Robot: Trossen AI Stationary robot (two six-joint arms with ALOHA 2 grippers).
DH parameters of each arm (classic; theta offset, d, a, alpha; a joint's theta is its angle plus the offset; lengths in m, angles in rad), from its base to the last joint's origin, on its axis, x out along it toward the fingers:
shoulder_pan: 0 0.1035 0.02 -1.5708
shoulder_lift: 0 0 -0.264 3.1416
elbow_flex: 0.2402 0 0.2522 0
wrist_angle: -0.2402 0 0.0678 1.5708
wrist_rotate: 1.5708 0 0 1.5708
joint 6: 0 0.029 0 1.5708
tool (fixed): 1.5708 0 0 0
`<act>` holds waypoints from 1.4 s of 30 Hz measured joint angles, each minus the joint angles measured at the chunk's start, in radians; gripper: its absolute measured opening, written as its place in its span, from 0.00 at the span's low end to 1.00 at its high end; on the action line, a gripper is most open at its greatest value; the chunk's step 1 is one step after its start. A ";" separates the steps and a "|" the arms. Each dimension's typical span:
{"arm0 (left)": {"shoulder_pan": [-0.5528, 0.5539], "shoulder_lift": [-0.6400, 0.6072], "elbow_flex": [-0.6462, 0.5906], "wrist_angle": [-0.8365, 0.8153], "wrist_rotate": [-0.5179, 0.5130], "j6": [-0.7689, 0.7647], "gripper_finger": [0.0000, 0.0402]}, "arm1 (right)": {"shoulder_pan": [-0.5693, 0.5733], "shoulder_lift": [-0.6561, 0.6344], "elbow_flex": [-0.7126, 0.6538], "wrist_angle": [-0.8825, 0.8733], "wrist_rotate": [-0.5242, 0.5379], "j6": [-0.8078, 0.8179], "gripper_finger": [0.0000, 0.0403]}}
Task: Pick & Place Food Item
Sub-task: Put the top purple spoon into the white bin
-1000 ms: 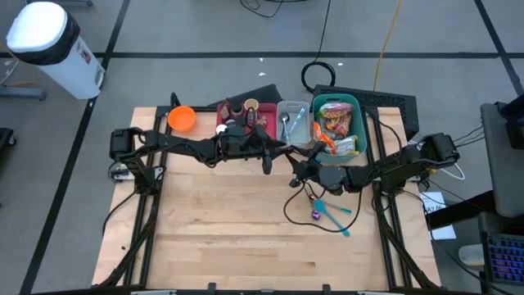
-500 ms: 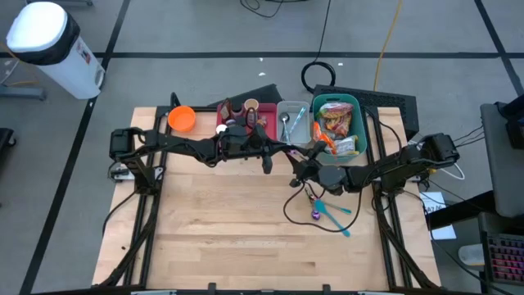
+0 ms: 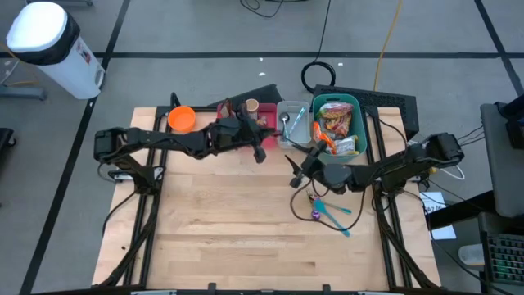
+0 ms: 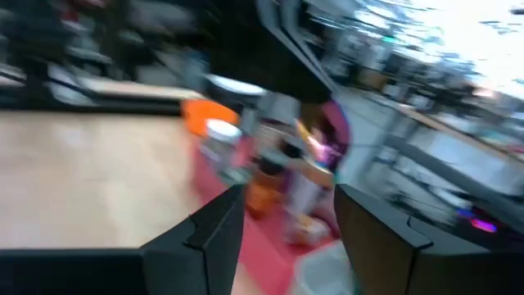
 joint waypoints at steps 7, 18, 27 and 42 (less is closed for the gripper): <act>0.046 -0.049 0.122 -0.244 -0.024 0.123 0.00 | 0.039 -0.173 0.000 -0.044 -0.178 0.060 0.46; 0.123 0.190 0.550 -0.599 -0.023 0.300 0.00 | 0.088 -0.284 0.000 -0.186 -0.206 0.071 0.44; 0.172 0.408 0.676 -0.649 -0.019 0.346 0.00 | 0.089 -0.285 -0.001 -0.206 -0.205 0.066 0.43; 0.102 0.430 0.677 -0.683 0.087 0.535 0.01 | 0.088 -0.285 -0.001 -0.213 -0.205 0.057 0.42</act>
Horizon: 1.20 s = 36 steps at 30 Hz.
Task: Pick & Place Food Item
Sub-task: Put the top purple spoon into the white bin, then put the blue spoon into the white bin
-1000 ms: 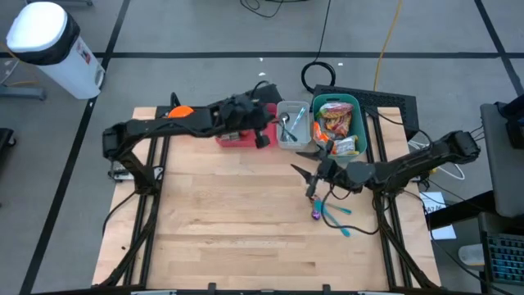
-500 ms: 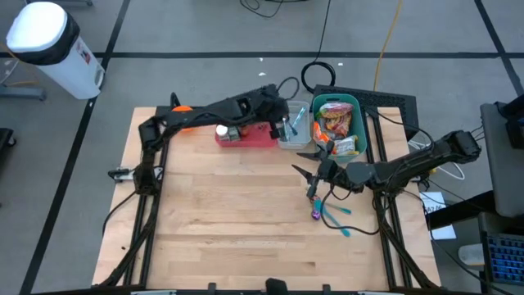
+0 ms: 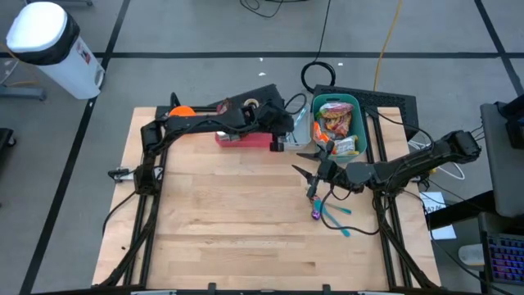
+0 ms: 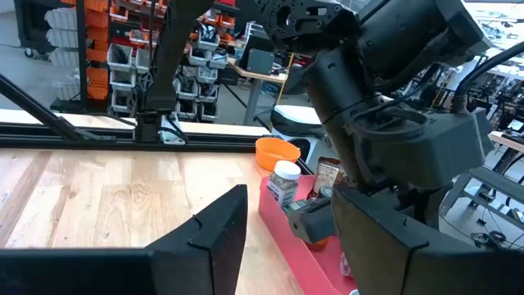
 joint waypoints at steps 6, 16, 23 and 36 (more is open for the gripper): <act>-0.002 0.000 0.000 0.000 0.003 0.011 0.05 | 0.000 0.000 0.000 0.000 0.000 0.000 0.42; -0.005 0.000 0.000 0.006 -0.004 0.011 0.10 | 0.000 0.000 0.000 0.000 0.000 0.000 0.41; -0.005 0.000 0.000 0.011 -0.005 0.013 0.10 | 0.000 0.000 0.000 0.000 0.000 0.000 0.42; -0.035 -0.057 -0.002 -0.050 -0.203 -0.106 0.10 | 0.000 0.000 0.000 -0.018 0.000 0.000 0.41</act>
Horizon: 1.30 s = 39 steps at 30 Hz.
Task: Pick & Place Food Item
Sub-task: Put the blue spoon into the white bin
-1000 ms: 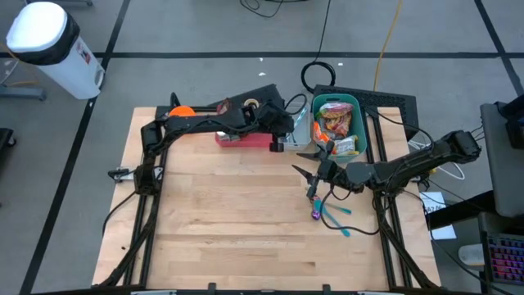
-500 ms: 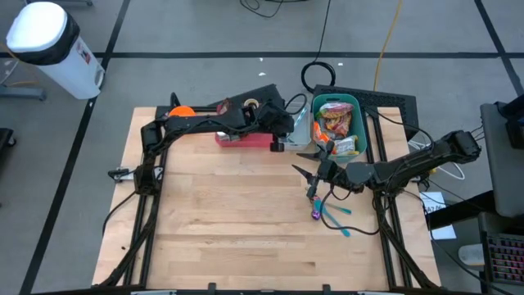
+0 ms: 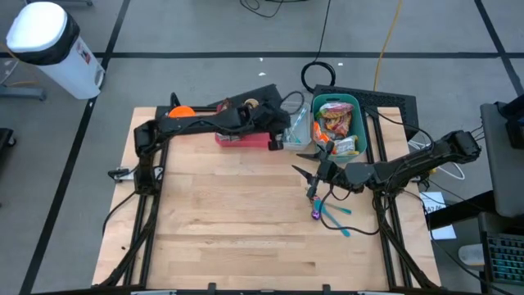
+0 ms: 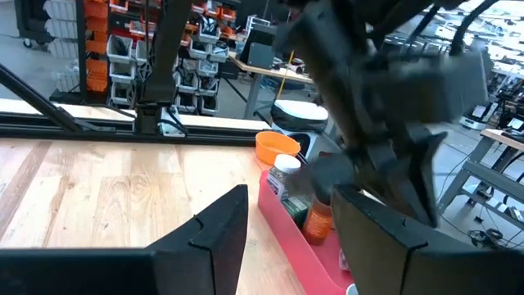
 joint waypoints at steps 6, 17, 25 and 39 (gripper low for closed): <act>0.073 -0.069 0.000 -0.111 0.354 -0.166 0.10 | 0.000 0.000 0.000 -0.011 0.000 0.001 0.42; 0.118 -0.306 -0.288 0.061 0.490 -0.242 0.10 | 0.016 0.000 0.000 -0.023 0.001 0.002 0.42; 0.121 -0.600 -0.682 0.379 0.486 -0.314 0.10 | 0.019 0.000 0.000 -0.022 0.001 0.003 0.42; 0.130 -1.027 -1.036 0.576 0.477 -0.351 0.10 | 0.019 0.000 0.000 -0.023 -0.003 0.052 0.42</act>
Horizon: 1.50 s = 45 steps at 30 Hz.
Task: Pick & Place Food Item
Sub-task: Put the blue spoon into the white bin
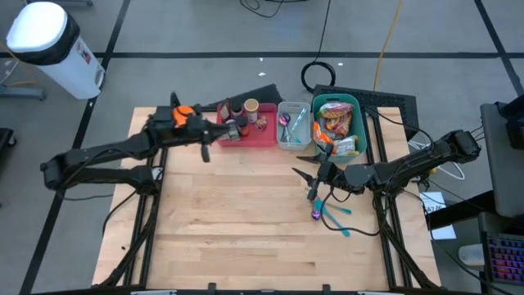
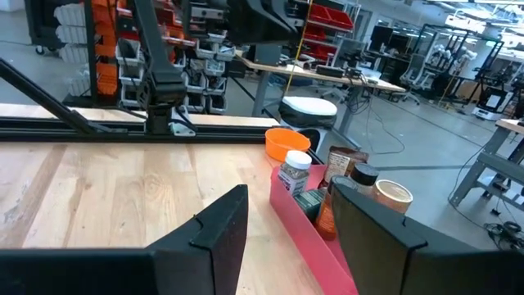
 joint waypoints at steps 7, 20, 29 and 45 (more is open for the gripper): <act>0.036 -0.173 -0.104 -0.001 -0.026 -0.036 0.10 | 0.000 0.000 0.000 -0.001 0.000 0.000 0.42; 0.064 -0.272 -0.215 -0.004 -0.027 -0.111 0.10 | 0.000 0.000 0.000 0.016 -0.029 0.001 0.42; 0.061 -0.272 -0.217 -0.001 -0.026 -0.112 0.10 | -0.022 0.000 0.000 0.151 -0.281 0.001 0.42; 0.061 -0.272 -0.217 -0.001 -0.026 -0.130 0.10 | 0.098 0.072 0.204 -0.847 -0.166 0.487 0.60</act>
